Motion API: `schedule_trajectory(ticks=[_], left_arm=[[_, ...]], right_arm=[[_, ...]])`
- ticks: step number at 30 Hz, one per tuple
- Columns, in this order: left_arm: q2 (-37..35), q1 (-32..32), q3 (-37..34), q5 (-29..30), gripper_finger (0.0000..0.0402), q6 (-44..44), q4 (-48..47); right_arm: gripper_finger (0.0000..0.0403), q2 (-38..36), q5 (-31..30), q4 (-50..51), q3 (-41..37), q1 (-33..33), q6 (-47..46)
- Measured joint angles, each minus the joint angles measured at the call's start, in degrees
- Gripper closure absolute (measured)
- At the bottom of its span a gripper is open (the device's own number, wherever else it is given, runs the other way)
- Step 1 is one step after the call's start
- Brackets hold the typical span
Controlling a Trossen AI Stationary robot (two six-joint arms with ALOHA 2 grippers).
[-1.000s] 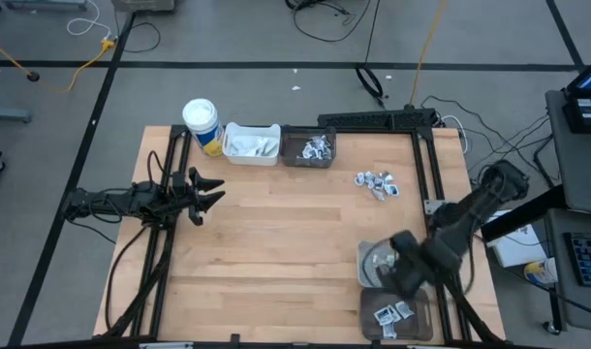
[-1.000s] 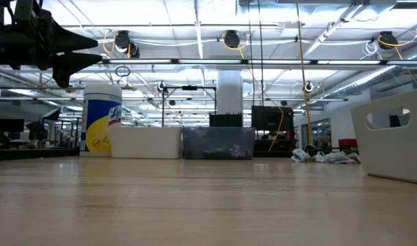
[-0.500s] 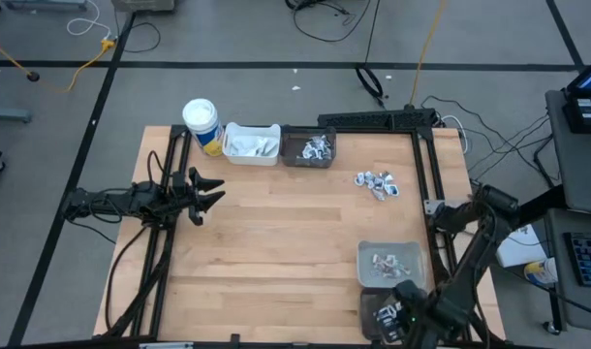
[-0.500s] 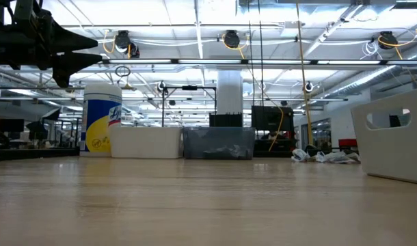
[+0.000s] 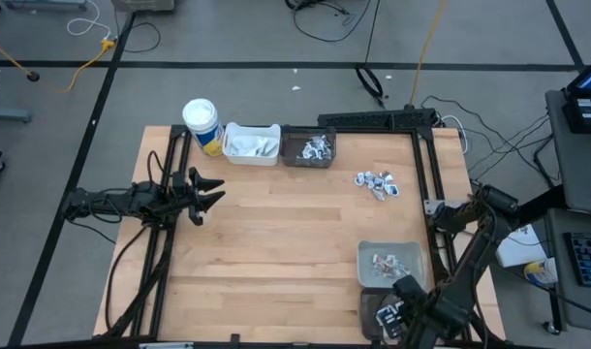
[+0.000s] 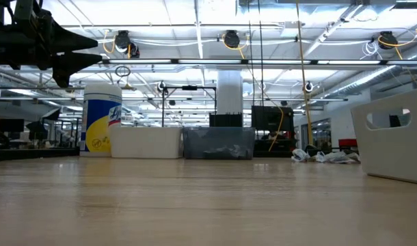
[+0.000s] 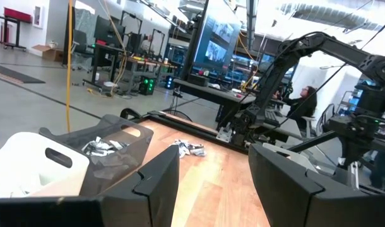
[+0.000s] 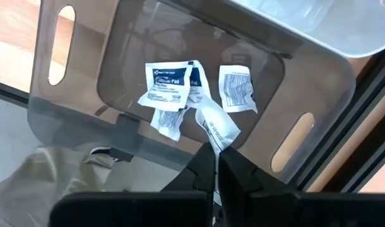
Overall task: Pick & Place First Aid Supplies
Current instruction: Put the blue alcohol pad into the bottom black bin
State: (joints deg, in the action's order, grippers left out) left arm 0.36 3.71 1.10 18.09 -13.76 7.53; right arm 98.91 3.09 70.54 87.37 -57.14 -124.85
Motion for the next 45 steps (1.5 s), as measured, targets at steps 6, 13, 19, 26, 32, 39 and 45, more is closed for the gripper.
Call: schedule_trajectory(ticks=[6,13,19,26,32,39,45], left_arm=[[0.01,0.00,0.00,0.00,0.0206,0.00,0.00],[0.02,0.02,0.00,0.00,0.0206,0.00,-0.01],[0.02,0.02,0.00,0.00,0.0206,0.00,-0.02],[0.02,0.01,0.00,0.00,0.0206,0.00,-0.01],[0.02,0.02,0.00,0.00,0.0206,0.00,-0.02],[0.02,0.00,0.00,0.00,0.0206,0.00,0.00],[0.02,0.02,0.00,0.00,0.0206,-0.02,-0.02]], right_arm=[[0.0387,-0.02,3.01,-1.06,-1.34,1.17,3.98],[0.0309,0.00,8.98,-7.33,-6.56,2.80,9.59],[0.0217,-0.90,7.75,-2.80,-7.61,5.45,13.72],[0.0176,-10.09,-2.92,10.56,-7.58,14.62,18.97],[0.0185,-17.51,-4.53,19.78,-7.61,27.51,29.01],[0.0192,-21.44,-6.33,19.54,-8.82,46.77,45.22],[0.0192,-21.54,-6.52,17.62,-11.12,63.09,59.46]])
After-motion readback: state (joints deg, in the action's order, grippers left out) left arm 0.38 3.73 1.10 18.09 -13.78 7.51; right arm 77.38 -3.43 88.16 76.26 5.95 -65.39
